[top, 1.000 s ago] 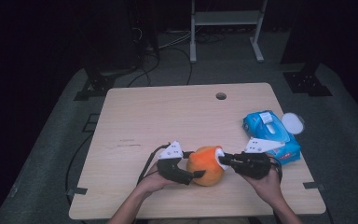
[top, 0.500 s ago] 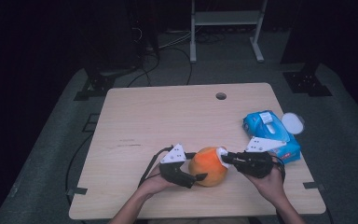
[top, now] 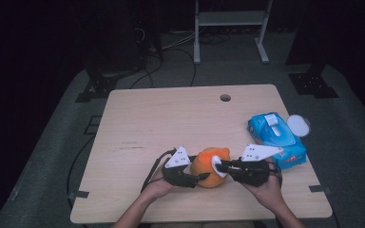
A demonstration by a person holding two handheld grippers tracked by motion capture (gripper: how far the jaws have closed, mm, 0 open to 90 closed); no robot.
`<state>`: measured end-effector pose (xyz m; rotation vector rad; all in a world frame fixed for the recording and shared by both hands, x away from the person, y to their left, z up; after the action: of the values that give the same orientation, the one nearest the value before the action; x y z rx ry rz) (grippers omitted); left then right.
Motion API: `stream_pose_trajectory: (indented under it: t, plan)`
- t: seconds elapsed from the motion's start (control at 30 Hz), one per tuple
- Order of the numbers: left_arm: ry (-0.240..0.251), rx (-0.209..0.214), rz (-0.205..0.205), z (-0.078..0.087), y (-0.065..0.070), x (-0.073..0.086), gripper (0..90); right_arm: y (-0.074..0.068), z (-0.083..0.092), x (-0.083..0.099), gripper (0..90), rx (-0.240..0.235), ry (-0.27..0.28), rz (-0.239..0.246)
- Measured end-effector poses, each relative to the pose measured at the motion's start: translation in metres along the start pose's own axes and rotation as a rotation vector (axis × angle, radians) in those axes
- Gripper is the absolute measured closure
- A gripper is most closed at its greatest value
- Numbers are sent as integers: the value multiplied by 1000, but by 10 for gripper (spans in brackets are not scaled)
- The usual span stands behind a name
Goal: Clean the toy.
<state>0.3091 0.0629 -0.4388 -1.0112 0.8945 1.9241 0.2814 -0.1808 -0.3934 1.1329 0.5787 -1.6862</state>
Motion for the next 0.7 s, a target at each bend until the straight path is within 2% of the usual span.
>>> stream_pose_trajectory:
  t: [0.07,0.1,0.13,0.17,0.2,0.27,0.3,0.37,0.43,0.5,0.53,0.57,0.67,0.7]
  plan:
    - [-5,8,-23,-1,3,1,340,7,5,2,808,37,6,-15]
    - [-5,8,-23,-1,3,1,339,7,5,2,808,37,6,-15]
    - [-15,16,-50,-3,7,3,339,10,7,4,808,48,6,-23]
    - [-14,18,-60,-4,9,3,301,16,10,10,808,43,1,-67]
    - [-22,24,-76,-3,11,0,268,17,9,12,808,24,-1,-79]
    - [-5,32,-52,-1,10,-3,210,14,9,13,808,5,-8,-68]
    - [-5,32,-52,-1,10,-3,208,14,9,13,808,5,-8,-68]
    - [5,30,-46,-1,9,-3,257,10,8,9,808,-11,-1,-55]
    - [1,14,-44,-4,15,-2,295,1,5,1,809,-36,22,-26]
    - [-11,3,-79,-8,21,-1,308,-10,0,-8,809,-63,20,10]
    - [-16,1,-96,-8,24,0,313,-14,-2,-11,809,-63,12,37]
    - [-17,-1,-106,-8,24,0,319,-16,-3,-13,809,-60,9,44]
    - [-13,-1,-107,-7,24,3,329,-12,-1,-13,809,-49,5,34]
    - [-13,6,-115,-7,24,4,329,-4,4,-8,809,-32,16,-5]
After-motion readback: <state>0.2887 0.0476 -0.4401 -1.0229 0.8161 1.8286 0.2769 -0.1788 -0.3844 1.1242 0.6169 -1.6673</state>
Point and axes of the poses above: each handheld gripper's, and its own axes: z roughly backward along the jaws, x roughly out of its underside, y roughly to its right, the point moved 1 cm from there along -z, roughly forward along the jaws, and after that the axes turned 14 degrees about z, right-handed, at the moved point
